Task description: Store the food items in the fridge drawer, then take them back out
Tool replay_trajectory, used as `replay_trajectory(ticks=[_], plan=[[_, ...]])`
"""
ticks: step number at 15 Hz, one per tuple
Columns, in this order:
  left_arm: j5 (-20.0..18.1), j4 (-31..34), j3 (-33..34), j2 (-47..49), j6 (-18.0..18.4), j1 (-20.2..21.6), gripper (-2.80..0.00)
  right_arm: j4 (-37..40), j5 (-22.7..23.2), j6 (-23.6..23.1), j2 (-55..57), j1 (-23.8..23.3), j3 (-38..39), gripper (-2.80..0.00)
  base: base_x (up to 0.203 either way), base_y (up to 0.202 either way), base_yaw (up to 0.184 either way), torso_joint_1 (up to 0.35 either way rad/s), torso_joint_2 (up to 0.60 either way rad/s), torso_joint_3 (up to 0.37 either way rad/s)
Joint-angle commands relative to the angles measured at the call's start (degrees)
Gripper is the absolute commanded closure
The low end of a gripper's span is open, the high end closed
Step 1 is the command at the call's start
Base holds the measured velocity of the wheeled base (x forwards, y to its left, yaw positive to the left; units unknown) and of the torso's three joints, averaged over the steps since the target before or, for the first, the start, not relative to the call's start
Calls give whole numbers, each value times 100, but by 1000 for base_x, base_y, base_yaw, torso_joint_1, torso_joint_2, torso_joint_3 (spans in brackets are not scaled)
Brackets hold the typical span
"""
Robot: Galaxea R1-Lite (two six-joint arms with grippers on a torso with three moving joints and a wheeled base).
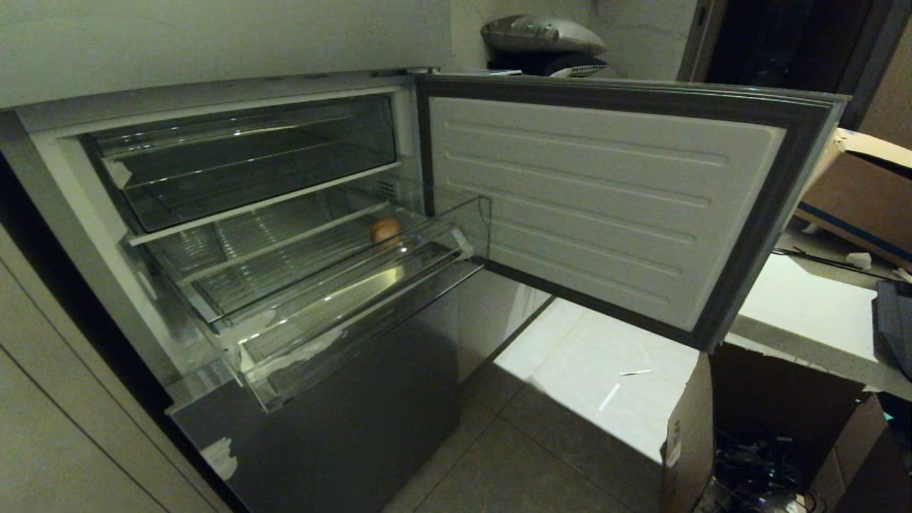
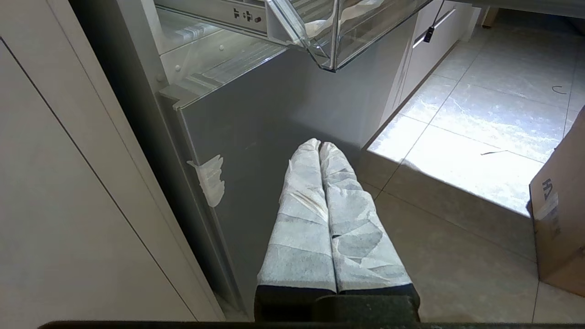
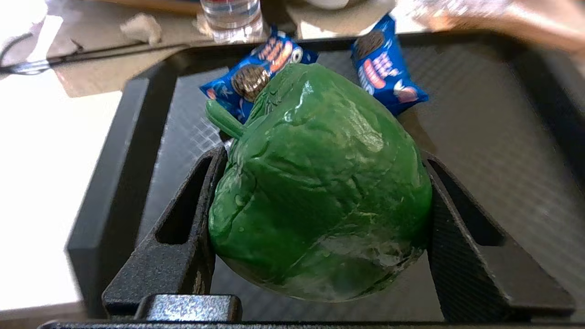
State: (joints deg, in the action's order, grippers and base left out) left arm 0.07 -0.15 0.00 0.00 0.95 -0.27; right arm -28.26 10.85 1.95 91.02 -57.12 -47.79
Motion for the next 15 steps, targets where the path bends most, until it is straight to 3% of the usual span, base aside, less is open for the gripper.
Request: replay_trajectory(ticks=[1, 4, 5, 15], plan=[[1, -3, 0, 9, 2, 0, 0, -30, 128, 16, 408, -71, -29, 0, 0, 0, 0, 0, 0, 0], [1, -3, 0, 9, 2, 0, 0, -39, 128, 44, 767, -71, -226, 0, 0, 0, 0, 0, 0, 0], [1, -3, 0, 9, 2, 0, 0, -39, 128, 49, 872, -73, -300, -280, 0, 0, 0, 0, 0, 0], [1, -3, 0, 9, 2, 0, 0, -39, 128, 39, 1048, -309, -554, -280, 0, 0, 0, 0, 0, 0]])
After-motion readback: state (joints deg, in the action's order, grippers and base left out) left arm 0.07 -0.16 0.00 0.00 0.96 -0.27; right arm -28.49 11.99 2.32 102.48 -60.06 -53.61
